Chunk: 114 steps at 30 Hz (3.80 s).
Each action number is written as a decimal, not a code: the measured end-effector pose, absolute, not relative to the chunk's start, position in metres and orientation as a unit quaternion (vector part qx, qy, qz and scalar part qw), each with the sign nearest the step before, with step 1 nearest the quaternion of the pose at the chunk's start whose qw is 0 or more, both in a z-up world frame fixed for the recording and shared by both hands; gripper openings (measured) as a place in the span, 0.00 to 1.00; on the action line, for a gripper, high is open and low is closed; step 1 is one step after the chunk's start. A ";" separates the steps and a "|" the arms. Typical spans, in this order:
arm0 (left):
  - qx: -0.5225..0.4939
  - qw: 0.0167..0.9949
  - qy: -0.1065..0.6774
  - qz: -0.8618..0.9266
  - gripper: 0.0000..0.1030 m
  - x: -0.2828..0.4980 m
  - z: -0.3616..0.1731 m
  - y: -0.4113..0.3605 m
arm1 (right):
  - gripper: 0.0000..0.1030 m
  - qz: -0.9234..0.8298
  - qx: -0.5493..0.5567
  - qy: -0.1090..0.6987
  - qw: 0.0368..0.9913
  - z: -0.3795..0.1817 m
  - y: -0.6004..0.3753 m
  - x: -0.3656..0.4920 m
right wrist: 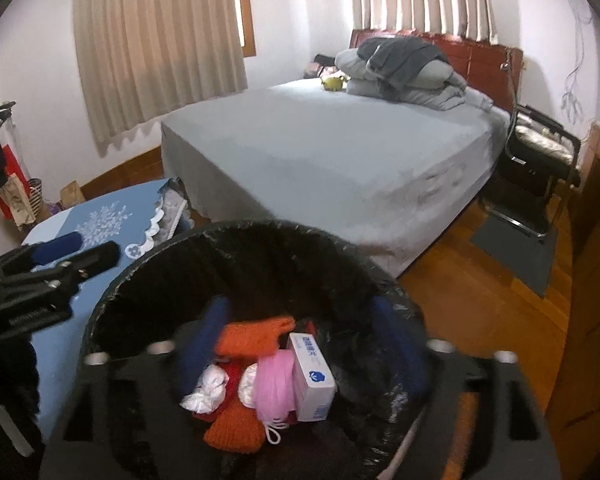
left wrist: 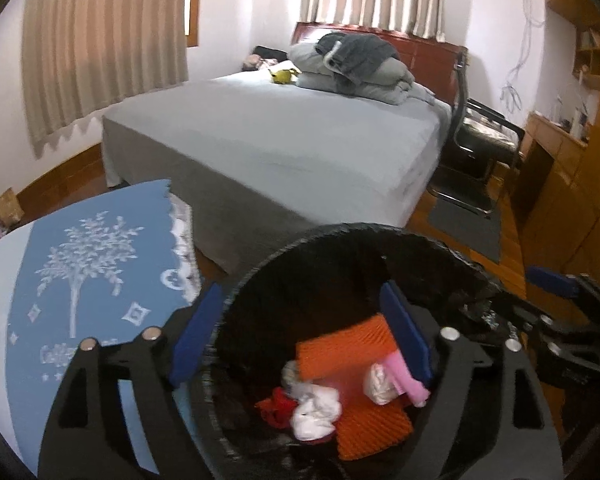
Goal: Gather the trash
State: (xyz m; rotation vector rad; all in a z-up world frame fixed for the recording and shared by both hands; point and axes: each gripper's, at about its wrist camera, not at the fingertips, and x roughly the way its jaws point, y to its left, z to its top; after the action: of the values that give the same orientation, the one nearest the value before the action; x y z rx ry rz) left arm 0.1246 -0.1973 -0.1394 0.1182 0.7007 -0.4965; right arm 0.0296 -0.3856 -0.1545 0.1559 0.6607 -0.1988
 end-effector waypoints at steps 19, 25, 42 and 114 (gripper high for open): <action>0.054 0.939 0.314 -0.131 0.90 0.066 -0.077 -0.114 | 0.94 -0.051 0.069 0.287 0.954 -0.080 -0.332 -0.011; 0.054 0.946 0.293 -0.128 0.90 0.040 -0.055 -0.103 | 0.94 -0.030 0.076 0.284 0.955 -0.063 -0.314 -0.024; 0.042 0.960 0.236 -0.146 0.90 -0.015 -0.008 -0.081 | 0.94 -0.011 0.061 0.251 0.966 -0.024 -0.286 -0.049; 0.035 0.960 0.237 -0.144 0.90 -0.021 -0.007 -0.074 | 0.94 -0.012 0.049 0.250 0.967 -0.022 -0.283 -0.053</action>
State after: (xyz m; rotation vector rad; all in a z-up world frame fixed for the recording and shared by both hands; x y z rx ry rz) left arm -0.0210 -0.0736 -0.0074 0.0708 0.4803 -0.2921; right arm -0.0527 -0.2835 -0.0217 0.0995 0.5060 -0.0247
